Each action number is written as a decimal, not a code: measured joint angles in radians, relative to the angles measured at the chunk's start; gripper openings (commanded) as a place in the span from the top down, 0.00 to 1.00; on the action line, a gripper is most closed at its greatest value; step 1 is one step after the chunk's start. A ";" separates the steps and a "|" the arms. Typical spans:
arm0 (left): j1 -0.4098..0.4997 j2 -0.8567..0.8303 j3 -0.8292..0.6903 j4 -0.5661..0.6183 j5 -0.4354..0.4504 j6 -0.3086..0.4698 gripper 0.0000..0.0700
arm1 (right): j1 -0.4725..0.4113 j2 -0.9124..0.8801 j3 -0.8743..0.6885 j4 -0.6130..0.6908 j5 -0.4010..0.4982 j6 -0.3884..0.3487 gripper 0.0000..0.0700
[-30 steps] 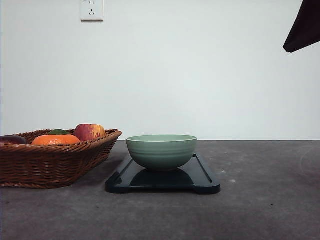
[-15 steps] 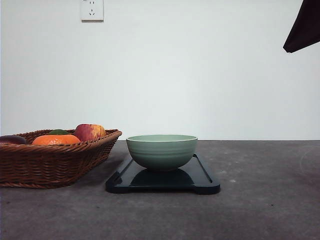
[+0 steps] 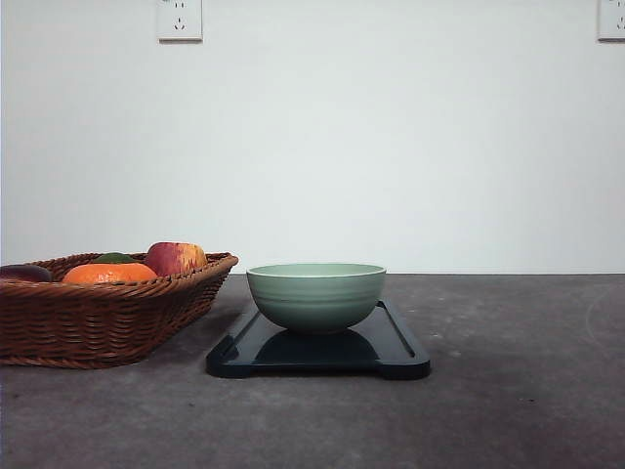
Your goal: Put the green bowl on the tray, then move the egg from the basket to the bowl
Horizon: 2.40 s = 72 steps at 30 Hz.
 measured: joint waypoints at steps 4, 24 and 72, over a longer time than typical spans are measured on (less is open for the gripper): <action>0.000 0.000 0.000 0.000 0.000 0.000 1.00 | -0.090 -0.189 -0.161 0.086 0.002 -0.002 0.98; 0.000 0.000 0.000 0.000 0.000 0.000 1.00 | -0.180 -0.439 -0.356 0.139 -0.001 0.025 0.98; 0.000 0.000 0.000 0.000 0.000 0.000 1.00 | -0.180 -0.439 -0.356 0.139 -0.001 0.026 0.98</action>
